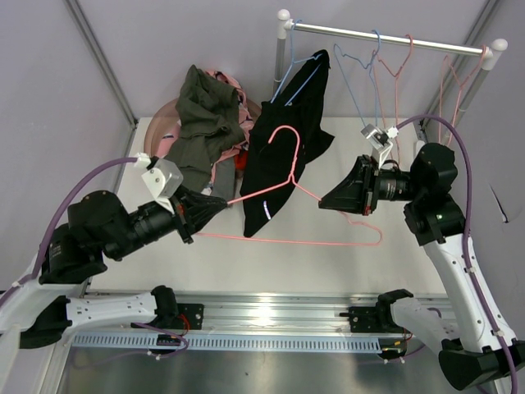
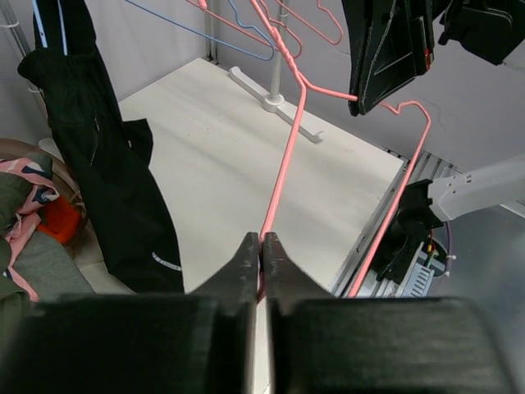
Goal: Remove the shorts from the hanger
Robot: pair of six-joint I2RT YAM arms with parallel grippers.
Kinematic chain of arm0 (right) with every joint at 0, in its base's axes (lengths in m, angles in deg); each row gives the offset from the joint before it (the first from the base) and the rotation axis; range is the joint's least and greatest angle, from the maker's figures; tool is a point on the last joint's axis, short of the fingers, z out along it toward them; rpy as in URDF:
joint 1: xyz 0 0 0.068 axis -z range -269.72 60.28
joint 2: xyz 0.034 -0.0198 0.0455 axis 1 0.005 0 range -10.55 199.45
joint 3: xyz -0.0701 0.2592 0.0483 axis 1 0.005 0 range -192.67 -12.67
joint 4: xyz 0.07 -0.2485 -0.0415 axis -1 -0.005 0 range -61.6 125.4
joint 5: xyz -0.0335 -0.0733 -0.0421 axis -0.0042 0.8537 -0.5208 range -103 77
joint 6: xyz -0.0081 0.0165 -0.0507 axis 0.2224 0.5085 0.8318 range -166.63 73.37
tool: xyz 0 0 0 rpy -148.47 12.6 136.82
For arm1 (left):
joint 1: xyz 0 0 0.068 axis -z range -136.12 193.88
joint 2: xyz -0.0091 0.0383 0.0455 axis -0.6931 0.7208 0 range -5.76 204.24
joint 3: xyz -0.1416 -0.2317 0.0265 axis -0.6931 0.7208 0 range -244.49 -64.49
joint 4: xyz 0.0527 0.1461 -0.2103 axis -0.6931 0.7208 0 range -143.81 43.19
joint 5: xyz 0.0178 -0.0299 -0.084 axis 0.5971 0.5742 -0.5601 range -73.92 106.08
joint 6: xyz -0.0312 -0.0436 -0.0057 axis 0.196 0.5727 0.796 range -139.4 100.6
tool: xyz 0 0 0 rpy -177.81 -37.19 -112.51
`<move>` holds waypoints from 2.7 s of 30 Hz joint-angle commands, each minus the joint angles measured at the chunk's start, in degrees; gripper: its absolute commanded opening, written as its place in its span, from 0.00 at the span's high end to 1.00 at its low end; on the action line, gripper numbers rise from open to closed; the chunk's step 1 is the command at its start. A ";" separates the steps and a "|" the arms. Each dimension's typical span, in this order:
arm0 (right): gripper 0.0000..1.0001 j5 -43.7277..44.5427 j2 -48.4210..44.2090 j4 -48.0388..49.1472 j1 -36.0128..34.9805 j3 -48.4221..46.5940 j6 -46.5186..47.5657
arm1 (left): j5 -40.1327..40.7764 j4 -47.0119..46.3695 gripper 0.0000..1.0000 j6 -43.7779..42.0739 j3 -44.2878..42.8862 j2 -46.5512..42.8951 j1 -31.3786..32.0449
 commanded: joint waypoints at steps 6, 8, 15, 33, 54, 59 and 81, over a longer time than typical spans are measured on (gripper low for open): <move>1.00 5.97 0.75 4.50 1.39 -4.51 -7.38 | 7.05 -3.49 0.01 0.25 2.56 1.59 -0.14; 1.00 8.24 2.94 0.54 3.85 -8.04 -6.68 | 10.74 -2.87 0.01 0.07 3.79 1.15 -0.14; 1.00 45.90 11.47 -41.19 11.08 -43.34 16.60 | 22.17 -1.46 0.01 0.08 7.22 -4.73 -0.14; 1.00 91.38 16.22 -41.23 5.90 -50.42 18.63 | 16.91 -4.27 0.01 0.07 14.78 -8.25 -0.14; 1.00 100.63 26.51 -29.02 3.43 -51.91 24.97 | 12.68 -10.78 0.01 -1.51 20.40 -6.76 -0.14; 1.00 100.10 30.11 -27.00 3.16 -52.97 25.58 | 12.60 -11.48 0.01 -2.04 21.02 -6.76 -0.14; 1.00 100.63 20.89 -27.08 2.28 -38.92 23.04 | 10.49 -12.54 0.01 -0.90 22.16 -5.70 -0.31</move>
